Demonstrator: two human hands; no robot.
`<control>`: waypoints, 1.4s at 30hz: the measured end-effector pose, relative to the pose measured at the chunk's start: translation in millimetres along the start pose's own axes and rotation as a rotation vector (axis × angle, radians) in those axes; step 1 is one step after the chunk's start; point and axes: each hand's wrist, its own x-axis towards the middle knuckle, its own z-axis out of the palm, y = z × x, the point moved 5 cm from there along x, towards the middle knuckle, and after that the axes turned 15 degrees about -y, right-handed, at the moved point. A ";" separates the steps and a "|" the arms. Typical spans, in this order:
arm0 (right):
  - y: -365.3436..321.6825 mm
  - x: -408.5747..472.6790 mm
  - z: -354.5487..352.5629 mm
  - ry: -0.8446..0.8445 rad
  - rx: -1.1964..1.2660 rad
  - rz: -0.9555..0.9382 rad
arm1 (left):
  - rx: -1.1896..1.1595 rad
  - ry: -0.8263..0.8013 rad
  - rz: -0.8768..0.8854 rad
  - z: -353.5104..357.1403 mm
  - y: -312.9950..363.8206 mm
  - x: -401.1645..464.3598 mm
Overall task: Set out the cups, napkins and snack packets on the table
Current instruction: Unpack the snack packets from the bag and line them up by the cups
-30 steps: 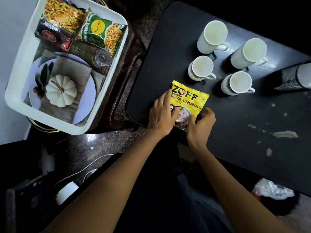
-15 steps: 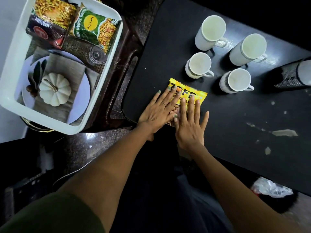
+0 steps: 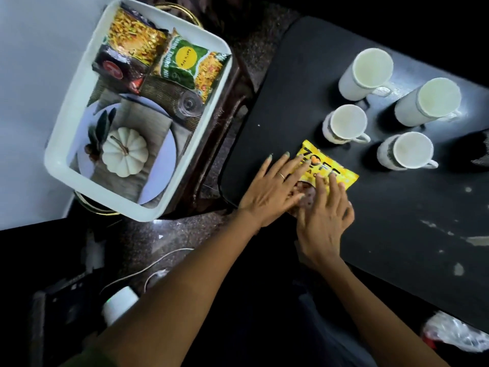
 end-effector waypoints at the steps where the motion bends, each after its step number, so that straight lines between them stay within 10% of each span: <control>1: -7.3 -1.0 -5.3 0.047 0.044 -0.025 | -0.096 0.065 -0.016 -4.2 -1.5 -6.6; 9: -121.1 26.1 -54.0 0.177 0.266 -0.388 | -0.687 0.482 -0.216 -57.9 -42.3 -54.8; 16: -230.0 85.1 -71.1 0.134 -0.012 -0.580 | -1.029 0.959 -0.427 -111.9 -114.4 -73.8; 23: -252.9 140.9 -40.9 -0.070 -0.264 -0.468 | -1.723 0.756 -0.555 -89.9 -173.5 -49.2; 32: -235.1 98.2 -25.9 0.054 0.001 -0.542 | -1.778 0.721 -0.462 -84.3 -167.4 -51.2; 42: -195.0 50.1 -36.3 -0.189 0.513 -0.416 | -1.814 0.818 -0.329 -106.1 -125.9 -80.4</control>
